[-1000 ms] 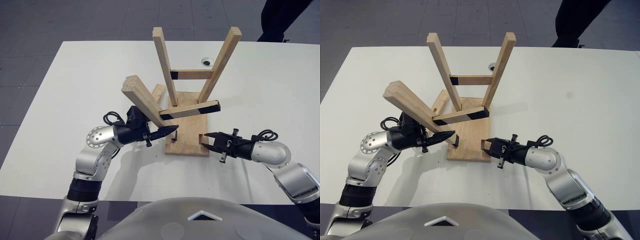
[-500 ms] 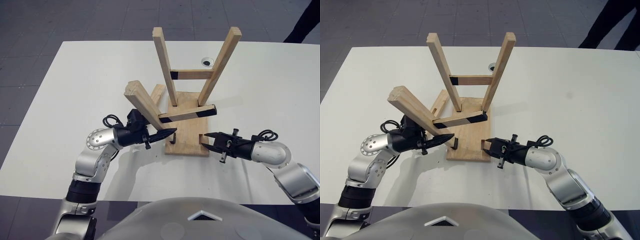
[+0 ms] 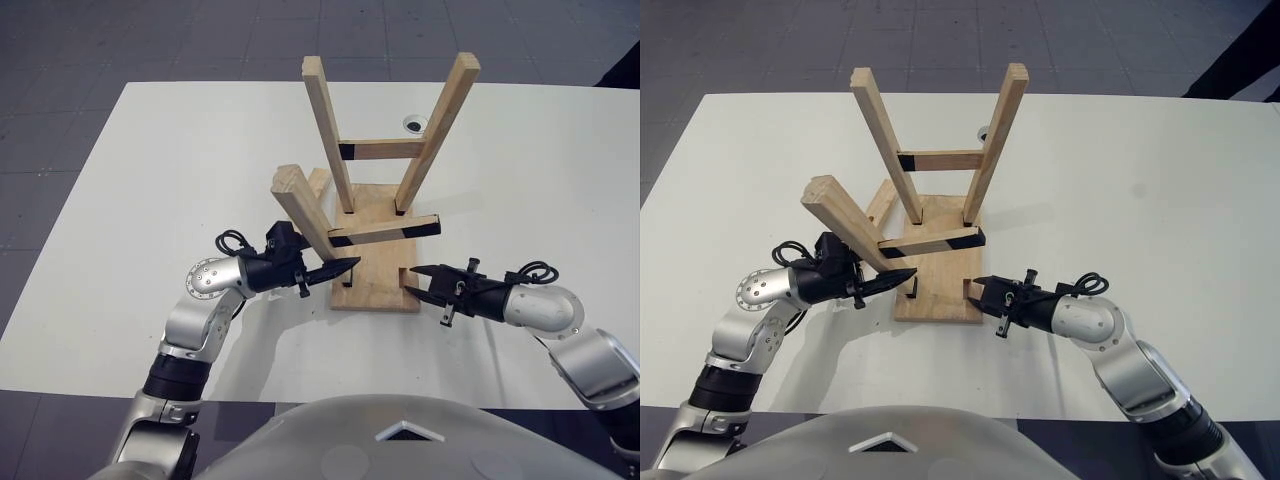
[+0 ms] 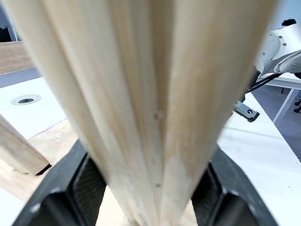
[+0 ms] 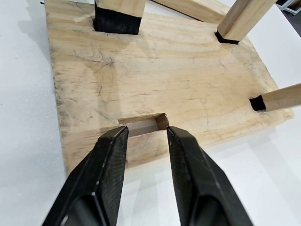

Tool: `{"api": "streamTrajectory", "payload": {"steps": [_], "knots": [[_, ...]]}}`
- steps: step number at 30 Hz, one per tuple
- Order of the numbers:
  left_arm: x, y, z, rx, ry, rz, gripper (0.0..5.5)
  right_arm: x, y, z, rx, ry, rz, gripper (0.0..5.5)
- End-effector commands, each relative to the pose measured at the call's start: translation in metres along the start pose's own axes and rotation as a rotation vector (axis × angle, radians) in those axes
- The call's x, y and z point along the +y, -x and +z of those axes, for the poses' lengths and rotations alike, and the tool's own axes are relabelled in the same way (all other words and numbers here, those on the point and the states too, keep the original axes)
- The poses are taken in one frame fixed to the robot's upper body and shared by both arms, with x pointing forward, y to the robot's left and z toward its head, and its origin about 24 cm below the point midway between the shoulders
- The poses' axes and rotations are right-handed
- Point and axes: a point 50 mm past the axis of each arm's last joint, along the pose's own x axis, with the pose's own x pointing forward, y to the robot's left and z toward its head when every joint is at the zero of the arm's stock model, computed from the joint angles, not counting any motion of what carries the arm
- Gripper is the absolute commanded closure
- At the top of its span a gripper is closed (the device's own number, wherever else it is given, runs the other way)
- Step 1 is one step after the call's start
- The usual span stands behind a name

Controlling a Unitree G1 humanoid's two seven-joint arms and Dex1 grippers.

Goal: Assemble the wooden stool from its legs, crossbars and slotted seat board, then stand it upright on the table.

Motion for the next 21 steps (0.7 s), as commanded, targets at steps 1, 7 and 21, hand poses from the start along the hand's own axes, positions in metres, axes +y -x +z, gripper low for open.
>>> {"api": "streamTrajectory", "payload": {"steps": [1, 7, 21], "knots": [[0.005, 0.008, -0.013, 0.105, -0.009, 0.044, 3.31, 0.019, 0.001, -0.031, 0.164, -0.098, 0.076, 3.96], [-0.012, 0.008, -0.034, 0.182, 0.004, 0.037, 3.31, 0.019, 0.004, -0.030, 0.163, -0.096, 0.074, 3.96], [-0.034, 0.009, -0.070, 0.282, 0.022, 0.087, 3.31, 0.023, 0.008, -0.028, 0.159, -0.110, 0.072, 3.96]]}}
